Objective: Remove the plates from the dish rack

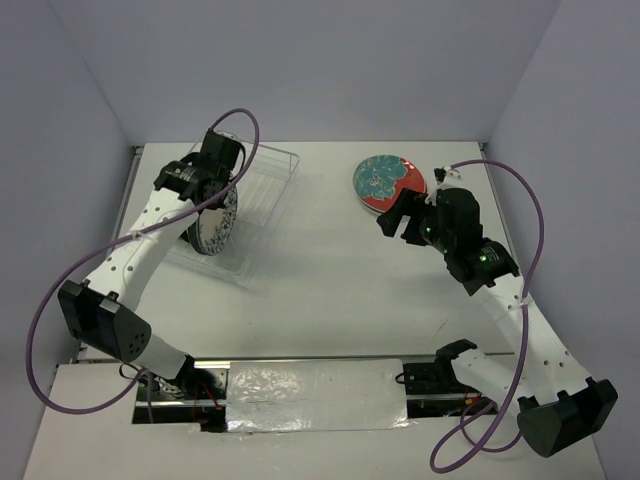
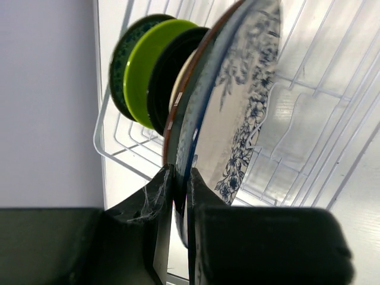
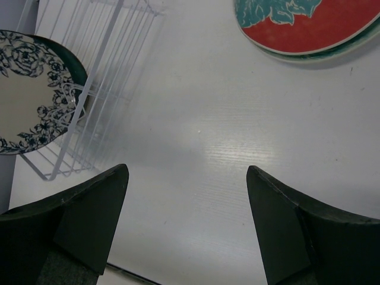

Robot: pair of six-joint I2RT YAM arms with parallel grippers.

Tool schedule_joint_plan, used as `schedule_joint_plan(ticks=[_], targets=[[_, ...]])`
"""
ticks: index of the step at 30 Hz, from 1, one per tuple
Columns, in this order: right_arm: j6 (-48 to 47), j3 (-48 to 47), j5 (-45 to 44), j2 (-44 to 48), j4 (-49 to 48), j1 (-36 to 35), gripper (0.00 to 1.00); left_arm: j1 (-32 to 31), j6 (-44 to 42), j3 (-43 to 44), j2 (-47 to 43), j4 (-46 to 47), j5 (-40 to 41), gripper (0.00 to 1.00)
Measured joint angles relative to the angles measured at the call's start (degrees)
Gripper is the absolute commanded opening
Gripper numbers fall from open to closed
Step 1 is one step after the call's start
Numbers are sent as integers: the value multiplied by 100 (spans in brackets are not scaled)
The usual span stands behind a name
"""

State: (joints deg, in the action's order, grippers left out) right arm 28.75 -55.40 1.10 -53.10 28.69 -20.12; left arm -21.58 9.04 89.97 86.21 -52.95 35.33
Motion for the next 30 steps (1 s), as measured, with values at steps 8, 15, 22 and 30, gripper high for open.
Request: schedule_joint_plan(ticks=[8,15,22,30], targets=[[37,0,234,-4,-146,0,89,-31,157,916,-407,-382,-354,0],[57,118,1714,-70,-1244,0,100,-140,667,1167,-1390,-72,-2026,0],[114,155,3132,-339,-1969,0,99,-140,1696,-498,-2894,1093,-3746,0],[339,225,3683,-461,-2361,0,80,-151,2667,-1668,-3154,2402,-5012,0]])
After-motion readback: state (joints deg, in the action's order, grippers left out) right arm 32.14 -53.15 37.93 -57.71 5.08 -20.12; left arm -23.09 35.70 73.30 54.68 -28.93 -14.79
